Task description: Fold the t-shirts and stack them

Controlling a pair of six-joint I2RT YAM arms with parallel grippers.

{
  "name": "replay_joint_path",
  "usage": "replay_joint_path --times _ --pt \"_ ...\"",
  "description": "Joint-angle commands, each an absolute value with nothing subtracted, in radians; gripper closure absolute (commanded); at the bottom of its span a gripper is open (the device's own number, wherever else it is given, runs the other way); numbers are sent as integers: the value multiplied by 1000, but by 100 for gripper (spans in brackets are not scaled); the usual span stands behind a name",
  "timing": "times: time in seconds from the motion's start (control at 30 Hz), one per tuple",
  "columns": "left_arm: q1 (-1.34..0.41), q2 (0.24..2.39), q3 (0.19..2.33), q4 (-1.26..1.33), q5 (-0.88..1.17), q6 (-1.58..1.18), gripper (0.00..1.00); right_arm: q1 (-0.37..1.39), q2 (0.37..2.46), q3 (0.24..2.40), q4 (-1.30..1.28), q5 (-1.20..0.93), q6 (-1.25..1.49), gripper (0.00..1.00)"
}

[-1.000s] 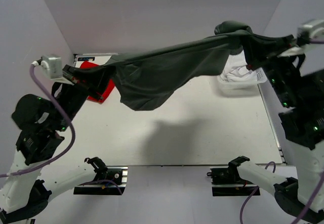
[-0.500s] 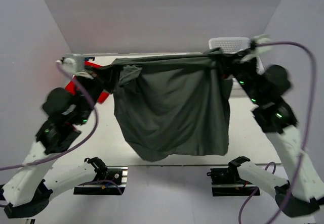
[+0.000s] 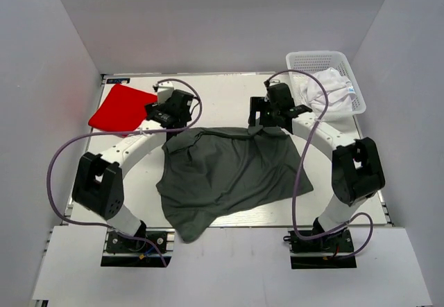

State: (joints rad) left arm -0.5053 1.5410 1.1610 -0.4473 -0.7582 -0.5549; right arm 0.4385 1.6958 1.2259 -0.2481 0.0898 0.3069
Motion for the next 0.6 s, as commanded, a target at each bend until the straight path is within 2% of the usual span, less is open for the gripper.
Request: replay_joint_path --times 0.0,0.13,0.43,0.57 --pt "-488 1503 1295 -526 -724 -624 1 443 1612 1284 -226 37 298 10" --pt "-479 1444 1243 -466 -615 -568 1 442 1517 1130 -164 14 327 10" --pt "-508 1290 922 -437 -241 -570 1 440 1393 927 -164 52 409 10" --pt "-493 1294 801 -313 -186 -583 1 443 1380 838 -95 11 420 10"
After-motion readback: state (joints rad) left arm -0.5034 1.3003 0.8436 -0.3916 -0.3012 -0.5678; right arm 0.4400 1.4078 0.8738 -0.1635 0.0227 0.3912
